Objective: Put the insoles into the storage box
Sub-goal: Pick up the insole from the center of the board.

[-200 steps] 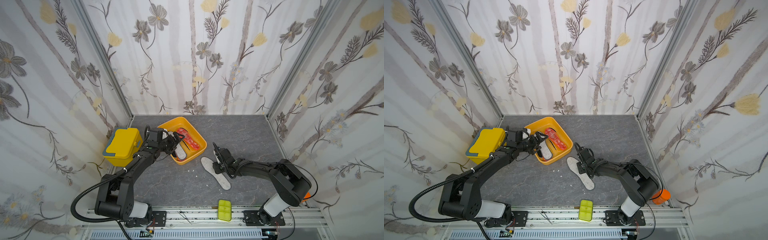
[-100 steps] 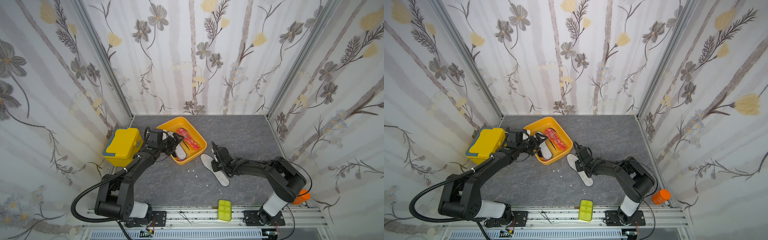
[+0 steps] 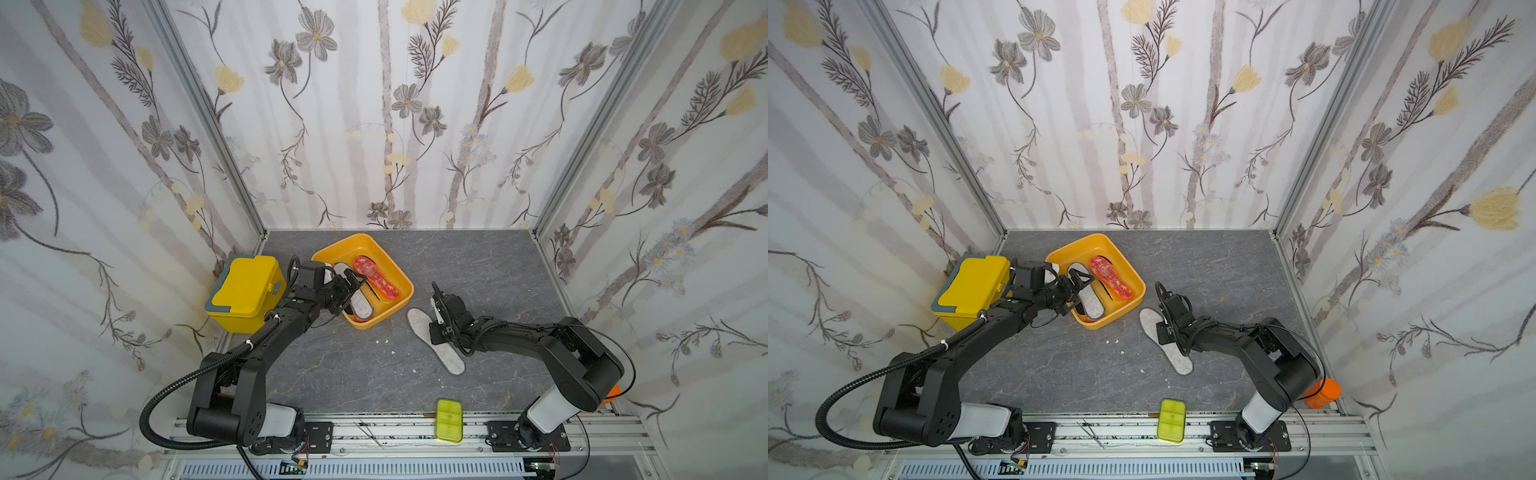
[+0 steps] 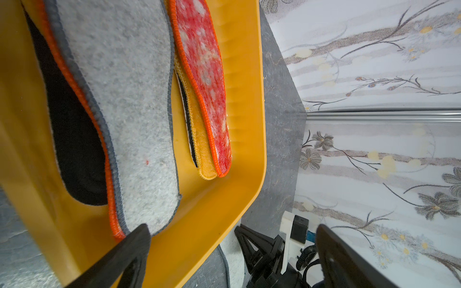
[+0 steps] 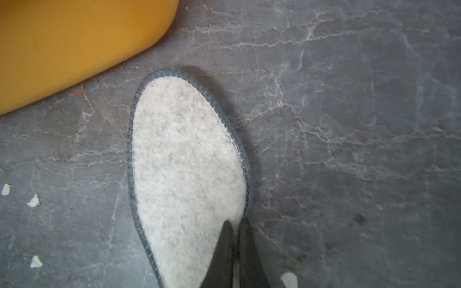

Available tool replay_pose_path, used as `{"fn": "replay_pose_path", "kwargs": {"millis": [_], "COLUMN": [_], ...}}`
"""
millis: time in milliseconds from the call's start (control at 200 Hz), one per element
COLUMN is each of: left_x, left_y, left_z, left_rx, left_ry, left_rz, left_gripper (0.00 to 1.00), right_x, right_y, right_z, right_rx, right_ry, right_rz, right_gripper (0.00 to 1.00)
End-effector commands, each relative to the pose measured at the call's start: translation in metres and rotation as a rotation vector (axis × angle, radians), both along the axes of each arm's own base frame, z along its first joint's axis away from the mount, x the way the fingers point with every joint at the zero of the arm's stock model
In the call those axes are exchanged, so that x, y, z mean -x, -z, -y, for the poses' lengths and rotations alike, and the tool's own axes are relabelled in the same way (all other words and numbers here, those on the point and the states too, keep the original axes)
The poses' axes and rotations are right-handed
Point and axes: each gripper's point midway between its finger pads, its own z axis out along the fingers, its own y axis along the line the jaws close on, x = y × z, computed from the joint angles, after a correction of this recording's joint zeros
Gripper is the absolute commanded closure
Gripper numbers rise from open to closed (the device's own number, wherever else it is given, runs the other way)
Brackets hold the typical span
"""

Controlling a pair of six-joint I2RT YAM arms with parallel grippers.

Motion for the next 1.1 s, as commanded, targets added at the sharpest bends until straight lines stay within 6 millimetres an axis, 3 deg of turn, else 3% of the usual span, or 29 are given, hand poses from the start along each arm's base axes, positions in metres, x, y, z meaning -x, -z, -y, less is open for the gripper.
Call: {"fn": "replay_pose_path", "kwargs": {"millis": [0,220,475,604,694,714,869,1094], "left_x": [-0.004,-0.004,-0.003,-0.001,0.001,0.001,0.005,0.014], "left_y": [-0.010,-0.014,-0.017,-0.020,-0.027,-0.029,-0.037,-0.046], "left_z": [0.000,0.000,0.000,-0.001,-0.002,-0.003,-0.010,-0.021], "left_rx": [0.011,0.017,0.019,0.021,0.026,0.026,0.027,0.023], "left_ry": [-0.006,-0.006,-0.006,-0.007,-0.017,-0.020,-0.043,-0.072], "left_rz": [0.044,0.051,0.060,0.069,0.084,0.088,0.109,0.125], "left_gripper": [0.00,0.00,0.00,0.00,0.00,0.00,0.00,0.00], "right_x": [0.023,0.013,-0.001,-0.012,-0.021,-0.027,-0.049,-0.090], "right_y": [0.009,-0.033,-0.082,-0.116,-0.136,-0.151,-0.200,-0.245], "right_z": [0.022,0.024,0.040,0.039,0.033,0.029,0.005,-0.047], "right_rx": [0.047,-0.072,-0.145,-0.166,-0.165,-0.178,-0.235,-0.261], "right_ry": [0.017,0.035,0.082,0.076,0.056,0.052,0.002,-0.065], "right_rz": [-0.086,0.048,0.177,0.249,0.278,0.303,0.373,0.438], "right_gripper": [1.00,1.00,1.00,1.00,1.00,1.00,1.00,1.00]}}
